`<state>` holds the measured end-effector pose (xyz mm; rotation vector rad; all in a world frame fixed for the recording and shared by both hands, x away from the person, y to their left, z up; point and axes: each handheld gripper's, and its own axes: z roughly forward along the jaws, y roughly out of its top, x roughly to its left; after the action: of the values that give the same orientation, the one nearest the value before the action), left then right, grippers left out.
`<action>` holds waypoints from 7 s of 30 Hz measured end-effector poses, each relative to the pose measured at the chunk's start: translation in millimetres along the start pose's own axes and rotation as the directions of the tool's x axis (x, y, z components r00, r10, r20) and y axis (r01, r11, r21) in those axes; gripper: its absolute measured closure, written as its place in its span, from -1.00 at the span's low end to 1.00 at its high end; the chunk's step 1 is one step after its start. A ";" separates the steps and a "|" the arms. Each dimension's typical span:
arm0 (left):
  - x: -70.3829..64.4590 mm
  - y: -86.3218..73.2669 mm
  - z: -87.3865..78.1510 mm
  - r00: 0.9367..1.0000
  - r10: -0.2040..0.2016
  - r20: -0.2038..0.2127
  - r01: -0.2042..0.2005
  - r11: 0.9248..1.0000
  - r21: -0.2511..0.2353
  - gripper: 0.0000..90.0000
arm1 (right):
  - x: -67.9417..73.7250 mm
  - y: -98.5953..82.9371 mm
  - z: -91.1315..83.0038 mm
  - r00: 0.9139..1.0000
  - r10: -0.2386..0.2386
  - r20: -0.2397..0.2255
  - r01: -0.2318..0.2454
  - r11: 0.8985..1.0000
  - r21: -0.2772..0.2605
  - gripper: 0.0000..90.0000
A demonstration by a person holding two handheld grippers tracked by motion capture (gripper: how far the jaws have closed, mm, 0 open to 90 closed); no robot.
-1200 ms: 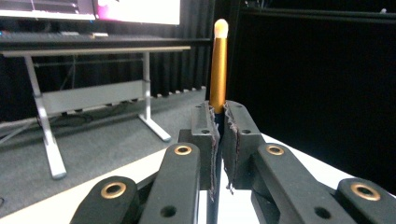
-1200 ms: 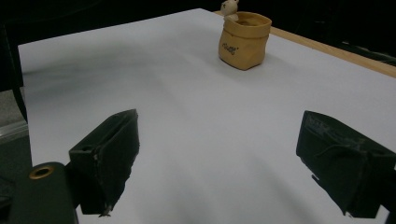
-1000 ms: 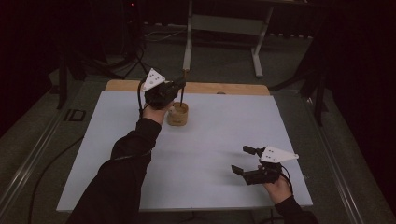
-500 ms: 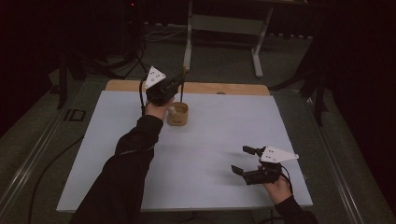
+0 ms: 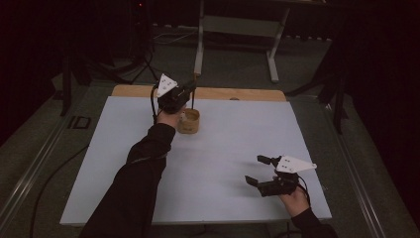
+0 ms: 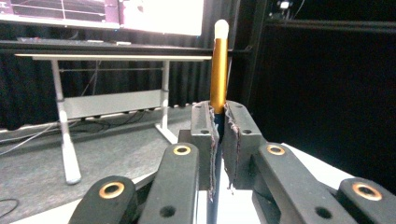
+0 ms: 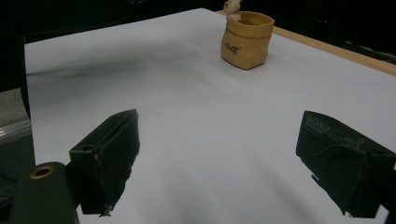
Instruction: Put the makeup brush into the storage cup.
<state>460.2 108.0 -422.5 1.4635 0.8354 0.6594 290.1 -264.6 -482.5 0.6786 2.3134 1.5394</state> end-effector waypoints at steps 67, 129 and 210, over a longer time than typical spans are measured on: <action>-26.2 -45.2 33.5 0.987 0.083 -0.136 -0.024 0.921 0.388 -0.05 | 0.3 0.5 0.3 1.000 -0.001 -0.008 0.001 1.000 0.001 -0.70; -50.3 31.2 -59.1 0.928 -0.004 0.371 -0.144 0.918 0.369 -1.00 | -0.6 0.9 1.8 1.000 0.007 0.004 -0.007 1.000 0.008 -0.70; -17.6 -114.5 -204.9 0.899 -0.087 0.430 -0.107 0.906 0.409 -1.00 | -1.8 -2.1 2.5 1.000 -0.003 -0.019 0.003 1.000 0.019 -0.70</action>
<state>271.2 208.9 -520.0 1.9203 0.6317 0.1288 292.4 -264.3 -485.4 0.6675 2.3448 1.5308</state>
